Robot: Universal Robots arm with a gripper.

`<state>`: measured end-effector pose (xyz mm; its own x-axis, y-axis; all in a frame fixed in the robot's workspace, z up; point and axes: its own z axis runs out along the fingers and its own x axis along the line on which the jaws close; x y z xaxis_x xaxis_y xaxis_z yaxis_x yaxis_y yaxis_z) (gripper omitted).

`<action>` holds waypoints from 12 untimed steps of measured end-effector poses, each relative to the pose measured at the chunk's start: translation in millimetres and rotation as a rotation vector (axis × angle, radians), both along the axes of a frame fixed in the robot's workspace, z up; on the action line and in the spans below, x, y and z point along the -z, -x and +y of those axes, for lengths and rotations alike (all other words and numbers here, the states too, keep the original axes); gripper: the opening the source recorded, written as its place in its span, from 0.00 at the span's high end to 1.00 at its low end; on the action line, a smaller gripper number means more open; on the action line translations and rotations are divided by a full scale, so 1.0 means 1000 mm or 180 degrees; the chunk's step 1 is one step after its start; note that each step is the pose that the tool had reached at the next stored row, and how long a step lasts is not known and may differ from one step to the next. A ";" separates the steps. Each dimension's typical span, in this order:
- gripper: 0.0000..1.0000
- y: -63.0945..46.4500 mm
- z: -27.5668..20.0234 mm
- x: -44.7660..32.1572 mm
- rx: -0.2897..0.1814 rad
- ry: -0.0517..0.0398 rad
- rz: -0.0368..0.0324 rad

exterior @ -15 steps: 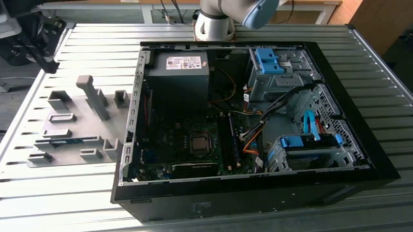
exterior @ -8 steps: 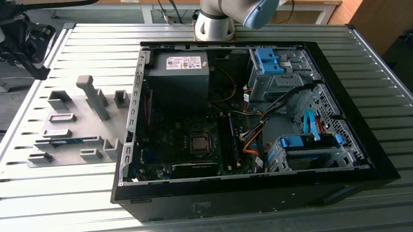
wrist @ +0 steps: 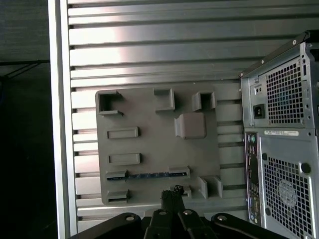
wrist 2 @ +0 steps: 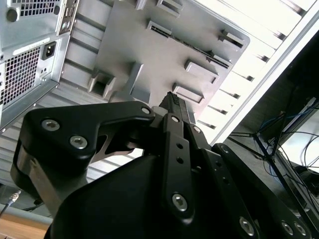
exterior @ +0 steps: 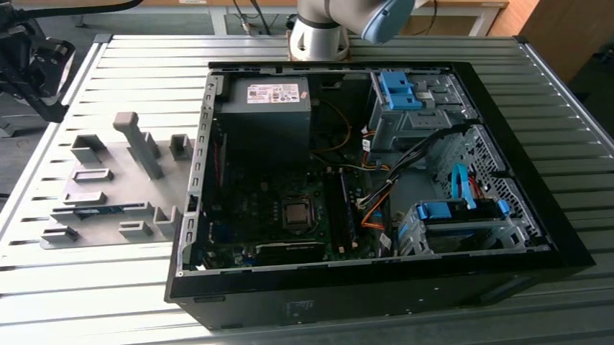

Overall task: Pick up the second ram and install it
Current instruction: 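Reach for the second ram, then pick up the second ram and move it above second insertion slot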

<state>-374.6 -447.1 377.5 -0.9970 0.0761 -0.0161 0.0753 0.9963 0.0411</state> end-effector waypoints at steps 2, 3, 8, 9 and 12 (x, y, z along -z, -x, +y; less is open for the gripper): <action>0.89 0.000 0.0000 0.0000 0.0000 0.0000 0.0000; 0.89 0.000 0.0000 0.0000 0.0000 0.0000 0.0000; 0.89 0.000 0.0000 0.0000 0.0000 0.0000 0.0000; 0.89 0.000 0.0000 0.0000 0.0000 0.0000 0.0000; 0.89 0.000 0.0000 0.0000 0.0000 0.0000 0.0000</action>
<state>-375.1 -447.1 377.5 -0.9970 0.0762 -0.0161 0.0755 0.9963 0.0411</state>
